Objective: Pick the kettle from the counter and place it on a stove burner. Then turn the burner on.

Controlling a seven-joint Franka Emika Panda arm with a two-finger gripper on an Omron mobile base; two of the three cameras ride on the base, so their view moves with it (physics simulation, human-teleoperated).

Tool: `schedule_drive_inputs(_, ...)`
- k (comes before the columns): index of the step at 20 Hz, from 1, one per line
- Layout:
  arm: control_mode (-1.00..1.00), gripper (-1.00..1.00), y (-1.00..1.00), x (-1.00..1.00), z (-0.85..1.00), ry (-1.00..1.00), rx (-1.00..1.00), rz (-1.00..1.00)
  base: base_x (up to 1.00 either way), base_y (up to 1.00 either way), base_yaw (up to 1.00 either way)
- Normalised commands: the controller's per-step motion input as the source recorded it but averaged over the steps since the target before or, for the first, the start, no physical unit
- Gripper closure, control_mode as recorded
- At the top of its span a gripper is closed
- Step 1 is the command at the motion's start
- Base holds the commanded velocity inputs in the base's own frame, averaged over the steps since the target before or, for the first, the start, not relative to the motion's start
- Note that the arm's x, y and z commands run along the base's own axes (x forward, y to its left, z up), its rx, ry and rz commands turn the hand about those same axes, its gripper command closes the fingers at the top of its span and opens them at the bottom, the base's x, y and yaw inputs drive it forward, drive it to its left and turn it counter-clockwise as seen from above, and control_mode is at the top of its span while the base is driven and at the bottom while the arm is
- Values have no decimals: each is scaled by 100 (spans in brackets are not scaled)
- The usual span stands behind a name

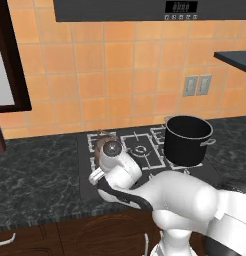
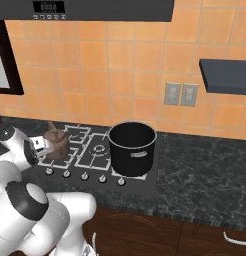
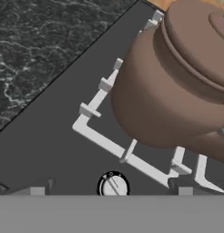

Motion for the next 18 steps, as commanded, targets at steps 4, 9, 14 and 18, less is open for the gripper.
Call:
schedule_drive_inputs(4,-100,-100,36,-20,37,-18,-13,3,0,0,0)
schedule_drive_inputs(9,-100,-100,48,-27,40,-30,-10,0,0,0,0)
schedule_drive_inputs(14,-100,-100,52,-32,33,-38,-8,0,0,0,0)
schedule_drive_inputs(18,-100,-100,63,-24,27,-40,-9,0,0,0,0)
